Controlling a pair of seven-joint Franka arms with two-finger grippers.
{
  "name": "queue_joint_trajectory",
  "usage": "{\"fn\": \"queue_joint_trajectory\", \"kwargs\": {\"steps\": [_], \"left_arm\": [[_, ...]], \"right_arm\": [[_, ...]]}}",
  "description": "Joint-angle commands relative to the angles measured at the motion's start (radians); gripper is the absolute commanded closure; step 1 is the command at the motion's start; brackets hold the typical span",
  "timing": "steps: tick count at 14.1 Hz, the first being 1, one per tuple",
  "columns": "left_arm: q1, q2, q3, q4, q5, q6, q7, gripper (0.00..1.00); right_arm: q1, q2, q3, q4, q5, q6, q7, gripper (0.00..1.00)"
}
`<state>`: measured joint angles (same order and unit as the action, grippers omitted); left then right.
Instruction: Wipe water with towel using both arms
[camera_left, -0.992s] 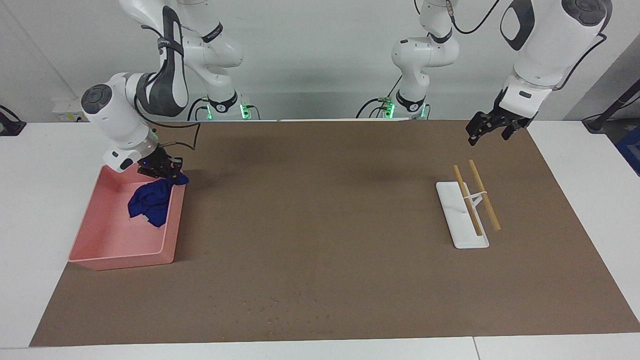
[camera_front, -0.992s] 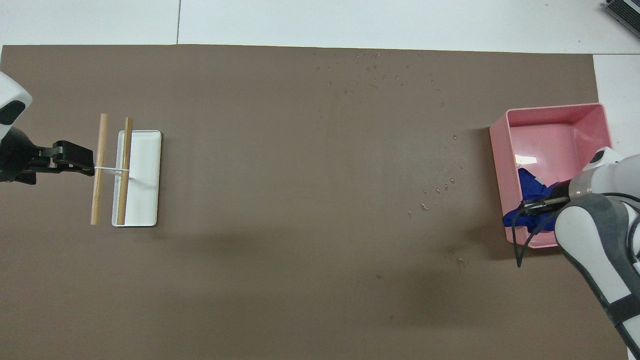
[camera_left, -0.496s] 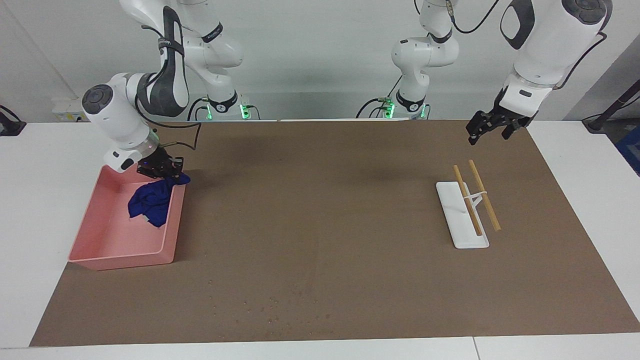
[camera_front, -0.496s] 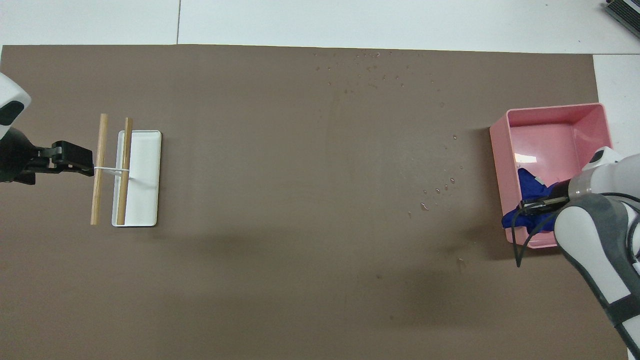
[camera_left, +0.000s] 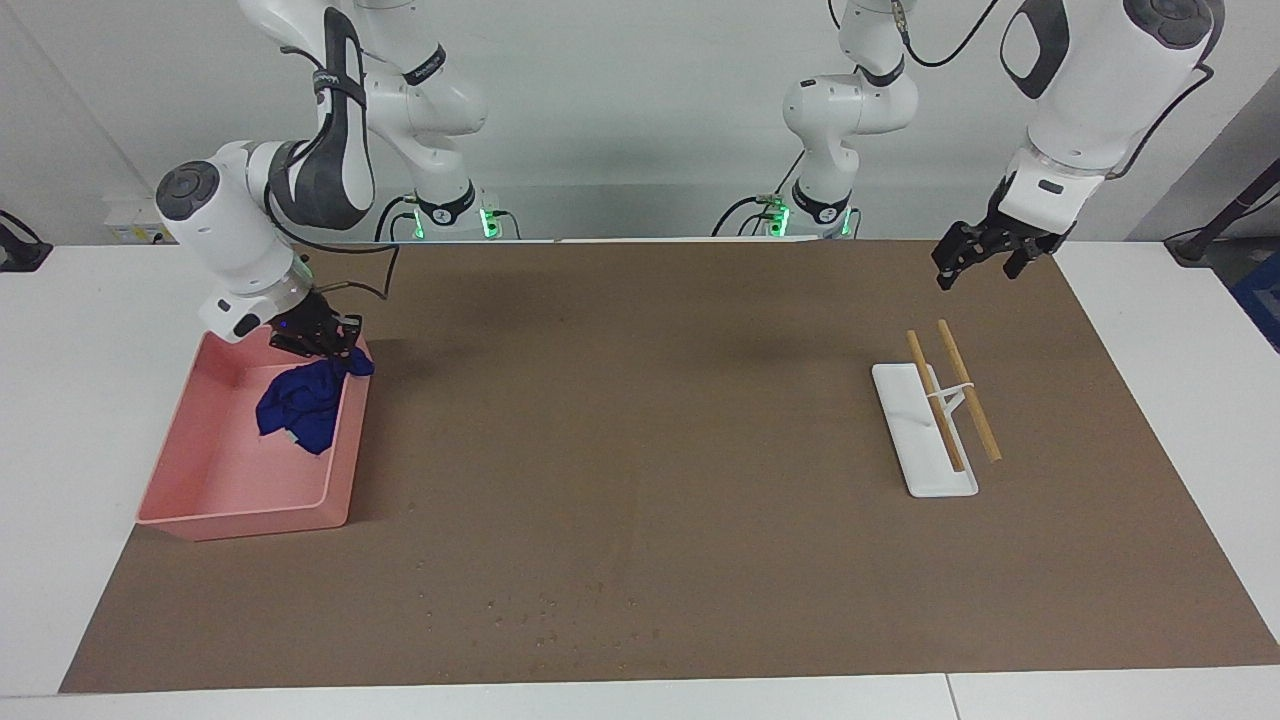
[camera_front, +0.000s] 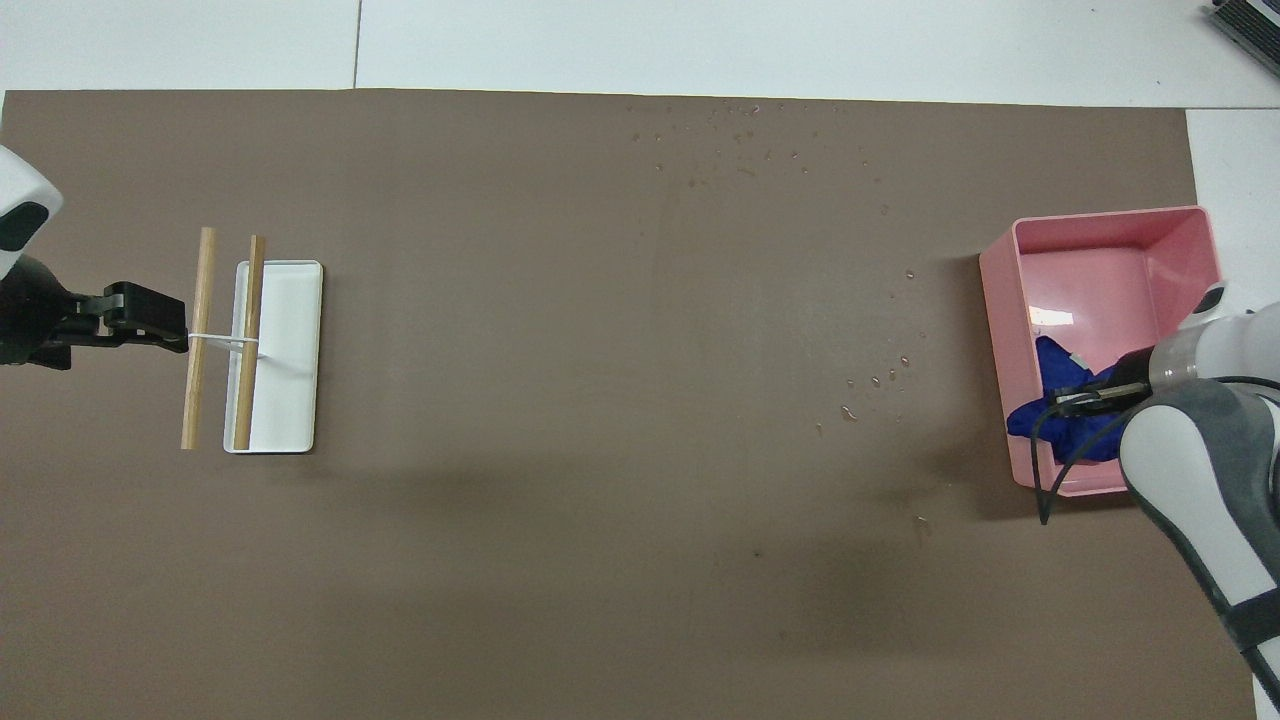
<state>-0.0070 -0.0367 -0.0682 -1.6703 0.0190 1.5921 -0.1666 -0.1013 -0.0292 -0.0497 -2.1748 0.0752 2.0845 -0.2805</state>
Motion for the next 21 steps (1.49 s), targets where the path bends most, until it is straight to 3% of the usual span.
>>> {"fn": "queue_joint_trajectory", "kwargs": {"steps": [1, 4, 9, 10, 11, 12, 15, 21], "left_arm": [[-0.008, -0.028, 0.010, -0.034, 0.021, 0.014, 0.009, 0.00], [-0.010, -0.028, 0.010, -0.034, 0.021, 0.011, 0.007, 0.00], [-0.011, -0.028, 0.010, -0.032, 0.021, 0.005, 0.009, 0.00], [-0.011, -0.028, 0.010, -0.032, 0.021, 0.006, 0.009, 0.00], [-0.011, -0.028, 0.010, -0.032, 0.021, 0.005, 0.009, 0.00], [-0.011, -0.028, 0.010, -0.032, 0.021, 0.006, 0.009, 0.00], [-0.010, -0.028, 0.010, -0.034, 0.021, 0.008, 0.009, 0.00], [-0.010, -0.028, 0.010, -0.034, 0.021, 0.008, 0.009, 0.00]], "right_arm": [[-0.017, -0.011, 0.001, 0.004, 0.020, -0.003, -0.017, 1.00], [-0.056, -0.034, -0.010, 0.039, 0.020, -0.038, -0.026, 1.00], [-0.145, 0.007, -0.010, 0.030, 0.009, 0.075, -0.022, 1.00], [-0.146, 0.009, -0.010, 0.030, 0.009, 0.074, -0.013, 0.76], [-0.146, 0.009, -0.009, 0.030, 0.009, 0.069, -0.009, 0.17], [-0.138, 0.009, -0.009, 0.036, 0.009, 0.066, 0.009, 0.00], [-0.104, -0.011, 0.002, 0.074, -0.003, 0.037, 0.111, 0.00], [0.044, -0.006, 0.007, 0.323, -0.075, -0.245, 0.401, 0.00]]}}
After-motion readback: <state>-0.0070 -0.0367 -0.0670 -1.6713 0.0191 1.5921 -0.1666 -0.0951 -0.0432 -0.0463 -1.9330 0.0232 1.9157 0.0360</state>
